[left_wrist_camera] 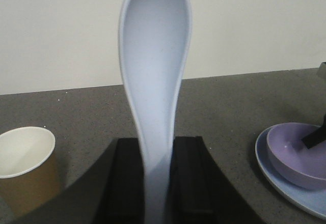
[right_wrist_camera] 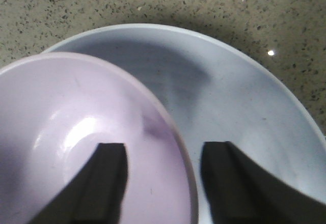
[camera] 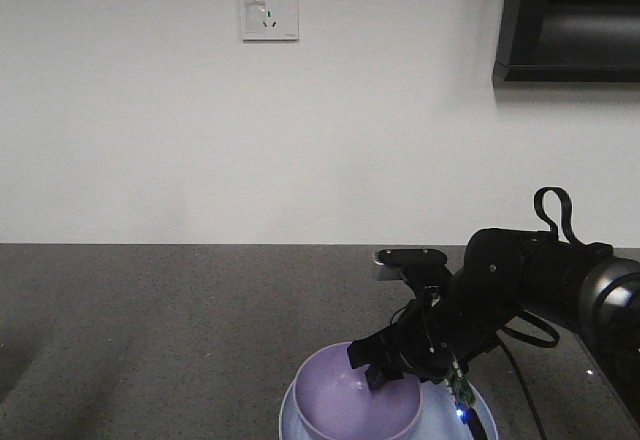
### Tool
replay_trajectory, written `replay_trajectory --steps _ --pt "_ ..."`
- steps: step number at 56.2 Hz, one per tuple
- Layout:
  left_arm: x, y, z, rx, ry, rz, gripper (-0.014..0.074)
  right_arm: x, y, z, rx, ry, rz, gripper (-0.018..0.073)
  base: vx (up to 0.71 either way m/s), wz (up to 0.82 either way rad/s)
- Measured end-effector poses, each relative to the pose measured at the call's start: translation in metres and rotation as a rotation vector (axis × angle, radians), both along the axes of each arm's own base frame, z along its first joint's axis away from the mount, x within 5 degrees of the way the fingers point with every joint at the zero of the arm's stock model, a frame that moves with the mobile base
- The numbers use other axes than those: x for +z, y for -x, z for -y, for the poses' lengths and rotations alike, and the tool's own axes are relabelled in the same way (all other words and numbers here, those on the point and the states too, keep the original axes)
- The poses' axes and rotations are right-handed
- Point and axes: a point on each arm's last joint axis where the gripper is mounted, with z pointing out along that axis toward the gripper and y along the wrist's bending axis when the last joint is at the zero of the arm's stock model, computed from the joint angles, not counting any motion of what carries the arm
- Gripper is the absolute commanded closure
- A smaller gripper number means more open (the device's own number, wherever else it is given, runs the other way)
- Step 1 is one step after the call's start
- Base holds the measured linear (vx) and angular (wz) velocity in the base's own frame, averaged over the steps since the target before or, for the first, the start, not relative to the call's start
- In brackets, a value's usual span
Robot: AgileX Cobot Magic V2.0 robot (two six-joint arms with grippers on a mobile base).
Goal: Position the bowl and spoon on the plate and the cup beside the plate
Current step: 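Lower the lavender bowl onto the pale blue plate and release right gripper, then lower the white spoon into the bowl and open the left gripper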
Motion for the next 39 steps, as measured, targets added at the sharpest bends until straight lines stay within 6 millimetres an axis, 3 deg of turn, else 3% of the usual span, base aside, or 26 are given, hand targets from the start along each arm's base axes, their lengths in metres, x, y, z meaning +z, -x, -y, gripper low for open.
replay_trajectory --steps 6,11,22,28,32,37,39 --pt "-0.001 0.000 0.000 -0.005 -0.003 -0.014 0.0596 0.007 0.002 0.001 0.003 0.000 0.021 -0.0027 0.00 0.00" --pt "-0.002 0.001 0.001 -0.009 -0.002 -0.023 0.0596 0.027 0.005 0.004 0.020 0.009 0.080 -0.0028 0.00 0.00" --pt "-0.004 0.002 0.004 -0.035 0.043 -0.054 0.0596 0.103 0.039 0.018 0.062 0.019 0.275 0.0039 0.00 0.00" --pt "-0.007 -0.003 0.005 -0.047 0.047 -0.092 0.0596 0.148 0.075 0.031 0.058 0.000 0.403 0.0180 0.00 0.00" --pt "-0.009 -0.009 0.007 -0.068 0.024 -0.149 0.0596 0.168 0.108 0.042 0.047 -0.021 0.494 0.0339 0.00 0.00" --pt "-0.003 -0.021 0.011 -0.118 -0.035 -0.228 0.0596 0.175 0.152 0.059 0.029 -0.039 0.602 0.0568 0.00 0.00" --pt "0.001 -0.027 0.012 -0.141 -0.060 -0.255 0.0596 0.173 0.169 0.065 0.024 -0.041 0.636 0.0575 0.00 0.00"
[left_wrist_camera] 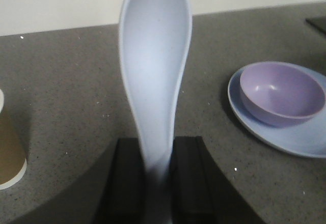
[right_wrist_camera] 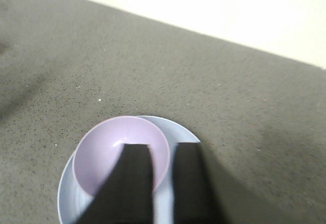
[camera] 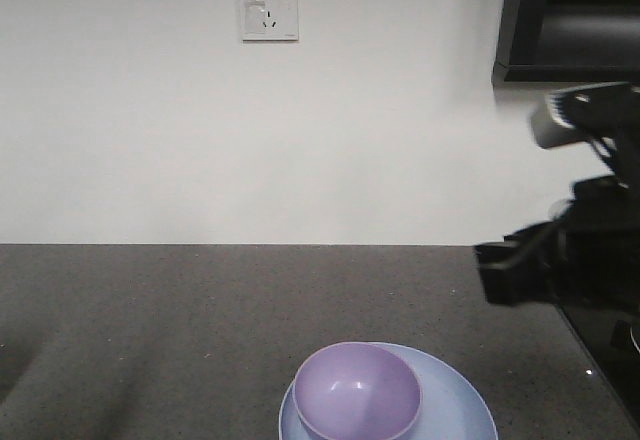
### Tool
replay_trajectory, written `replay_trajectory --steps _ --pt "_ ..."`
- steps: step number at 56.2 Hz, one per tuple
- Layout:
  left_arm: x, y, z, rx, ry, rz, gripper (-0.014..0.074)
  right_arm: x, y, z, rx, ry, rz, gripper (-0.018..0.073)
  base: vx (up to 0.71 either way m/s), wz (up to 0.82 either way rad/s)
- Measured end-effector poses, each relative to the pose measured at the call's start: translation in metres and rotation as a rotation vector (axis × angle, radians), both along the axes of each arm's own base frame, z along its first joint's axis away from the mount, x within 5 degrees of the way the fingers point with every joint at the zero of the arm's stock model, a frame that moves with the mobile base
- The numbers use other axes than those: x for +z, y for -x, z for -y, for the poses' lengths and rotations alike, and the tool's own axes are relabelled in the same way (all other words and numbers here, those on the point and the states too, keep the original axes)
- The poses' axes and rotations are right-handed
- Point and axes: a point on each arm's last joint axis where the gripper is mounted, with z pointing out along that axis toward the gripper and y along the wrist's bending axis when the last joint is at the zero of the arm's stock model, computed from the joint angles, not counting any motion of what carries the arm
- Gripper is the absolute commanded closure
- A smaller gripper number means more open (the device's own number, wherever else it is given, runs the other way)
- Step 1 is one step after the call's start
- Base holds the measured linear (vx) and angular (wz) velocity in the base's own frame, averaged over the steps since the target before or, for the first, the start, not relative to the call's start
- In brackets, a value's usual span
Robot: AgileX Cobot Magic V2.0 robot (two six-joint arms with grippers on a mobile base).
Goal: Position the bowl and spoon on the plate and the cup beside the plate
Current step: 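Lower the white spoon into the bowl and open the left gripper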
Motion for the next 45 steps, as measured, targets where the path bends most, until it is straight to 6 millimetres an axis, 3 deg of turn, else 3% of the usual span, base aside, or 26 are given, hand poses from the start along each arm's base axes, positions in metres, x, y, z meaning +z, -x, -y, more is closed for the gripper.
replay_trajectory --steps 8,14,24,32,45 --pt "0.021 -0.031 0.007 -0.089 -0.036 -0.099 0.0596 -0.023 0.063 0.023 -0.021 -0.018 0.108 0.0571 0.00 0.00" --pt "0.032 -0.067 0.021 -0.190 -0.010 -0.189 0.0596 -0.036 0.111 0.041 -0.037 -0.050 0.235 0.0571 0.00 0.00" --pt "0.015 -0.123 0.066 -0.371 0.002 -0.338 0.0596 -0.043 0.174 0.067 -0.095 -0.106 0.448 0.0569 0.00 0.00" --pt "-0.013 -0.152 0.117 -0.503 -0.020 -0.445 0.0596 -0.050 0.195 0.081 -0.182 -0.115 0.445 0.0569 0.00 0.00" --pt "-0.069 -0.169 0.178 -0.613 -0.064 -0.614 0.0596 -0.061 0.192 0.085 -0.231 -0.052 0.334 0.0568 0.00 0.00"
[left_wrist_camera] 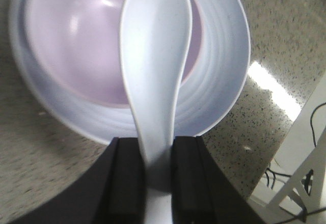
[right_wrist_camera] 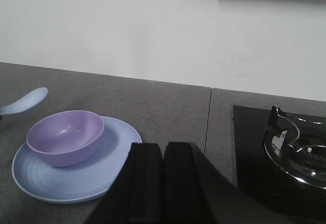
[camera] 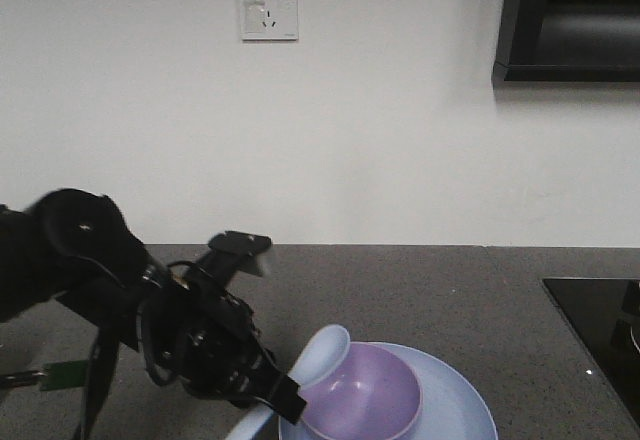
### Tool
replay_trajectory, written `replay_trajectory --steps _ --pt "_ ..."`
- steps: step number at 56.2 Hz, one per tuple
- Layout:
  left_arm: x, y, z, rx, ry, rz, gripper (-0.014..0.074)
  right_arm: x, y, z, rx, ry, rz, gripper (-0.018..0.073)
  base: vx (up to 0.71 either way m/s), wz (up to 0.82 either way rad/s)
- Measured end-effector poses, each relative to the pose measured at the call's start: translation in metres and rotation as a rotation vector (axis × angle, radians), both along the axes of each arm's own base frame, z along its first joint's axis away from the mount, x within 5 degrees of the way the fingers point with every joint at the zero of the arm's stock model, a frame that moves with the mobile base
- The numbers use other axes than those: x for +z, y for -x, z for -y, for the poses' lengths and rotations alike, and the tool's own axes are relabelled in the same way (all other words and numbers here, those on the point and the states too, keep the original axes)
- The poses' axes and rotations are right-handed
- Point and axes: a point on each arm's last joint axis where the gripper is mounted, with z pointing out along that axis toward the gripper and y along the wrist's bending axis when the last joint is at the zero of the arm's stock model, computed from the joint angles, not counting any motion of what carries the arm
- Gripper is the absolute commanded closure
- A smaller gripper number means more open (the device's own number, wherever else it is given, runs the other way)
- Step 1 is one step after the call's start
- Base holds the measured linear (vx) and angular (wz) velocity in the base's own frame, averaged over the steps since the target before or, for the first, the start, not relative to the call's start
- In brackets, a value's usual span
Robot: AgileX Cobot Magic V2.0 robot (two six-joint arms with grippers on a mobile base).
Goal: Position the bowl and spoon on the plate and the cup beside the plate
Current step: 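Lower the white spoon into the bowl and open the left gripper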
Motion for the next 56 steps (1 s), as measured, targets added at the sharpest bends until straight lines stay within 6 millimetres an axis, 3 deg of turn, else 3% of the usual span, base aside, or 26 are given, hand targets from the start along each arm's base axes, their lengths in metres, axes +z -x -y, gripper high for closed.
replay_trajectory --steps 11,25,32,46,56 --pt "-0.036 -0.005 0.022 -0.007 -0.041 -0.097 0.0592 0.000 -0.001 0.000 -0.001 0.001 -0.008 0.0568 0.00 0.00" --pt "-0.038 -0.015 0.024 0.069 -0.013 -0.049 0.0533 0.000 -0.001 0.000 -0.002 -0.001 -0.009 0.0568 0.00 0.00" --pt "-0.038 -0.016 0.025 0.081 -0.007 -0.037 0.0449 0.000 -0.001 0.000 -0.002 -0.002 -0.009 0.0568 0.00 0.00" --pt "-0.036 -0.019 0.025 0.095 0.004 -0.016 0.0190 0.000 -0.001 0.000 -0.002 -0.001 -0.009 0.0568 0.00 0.00" --pt "-0.036 -0.021 0.026 0.107 0.012 0.007 0.0077 0.000 -0.001 0.000 -0.002 -0.001 -0.009 0.0568 0.00 0.00"
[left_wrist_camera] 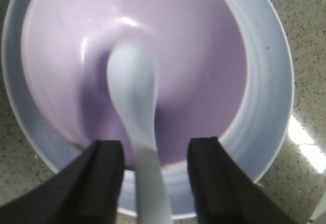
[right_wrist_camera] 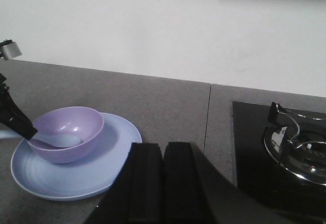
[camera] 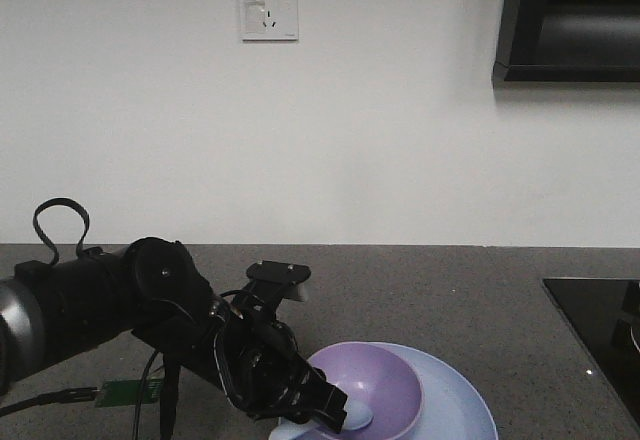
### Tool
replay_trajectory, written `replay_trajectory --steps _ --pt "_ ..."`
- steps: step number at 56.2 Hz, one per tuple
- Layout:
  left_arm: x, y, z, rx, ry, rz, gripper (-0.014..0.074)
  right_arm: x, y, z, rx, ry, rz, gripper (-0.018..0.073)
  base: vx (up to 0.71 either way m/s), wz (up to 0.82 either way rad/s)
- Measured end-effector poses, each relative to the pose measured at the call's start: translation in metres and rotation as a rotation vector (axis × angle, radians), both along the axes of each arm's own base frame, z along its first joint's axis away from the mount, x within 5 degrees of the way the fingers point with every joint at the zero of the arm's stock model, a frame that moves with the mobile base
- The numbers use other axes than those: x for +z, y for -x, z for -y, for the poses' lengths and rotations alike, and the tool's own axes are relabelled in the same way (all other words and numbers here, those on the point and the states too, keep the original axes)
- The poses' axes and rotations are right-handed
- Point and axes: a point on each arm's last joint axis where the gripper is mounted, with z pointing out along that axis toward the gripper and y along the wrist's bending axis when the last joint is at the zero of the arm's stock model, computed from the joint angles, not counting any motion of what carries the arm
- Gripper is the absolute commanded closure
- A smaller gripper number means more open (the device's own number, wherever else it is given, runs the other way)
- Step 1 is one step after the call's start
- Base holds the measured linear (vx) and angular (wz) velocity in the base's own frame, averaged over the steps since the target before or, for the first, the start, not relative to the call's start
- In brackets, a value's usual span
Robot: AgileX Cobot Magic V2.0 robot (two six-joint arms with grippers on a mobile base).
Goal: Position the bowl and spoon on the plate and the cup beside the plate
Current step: 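Lower the white spoon into the bowl and open the left gripper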
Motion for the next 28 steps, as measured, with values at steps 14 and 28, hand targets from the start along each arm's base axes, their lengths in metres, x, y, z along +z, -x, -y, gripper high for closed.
replay_trajectory --steps 14,28 --pt "0.037 -0.003 -0.003 -0.060 -0.034 0.135 0.0061 0.000 0.000 0.000 0.000 0.000 -0.001 0.0568 0.00 0.00" --pt "0.114 0.016 -0.054 0.053 -0.307 0.355 0.0063 0.000 0.000 0.000 -0.001 0.001 -0.001 0.0568 0.00 0.00"
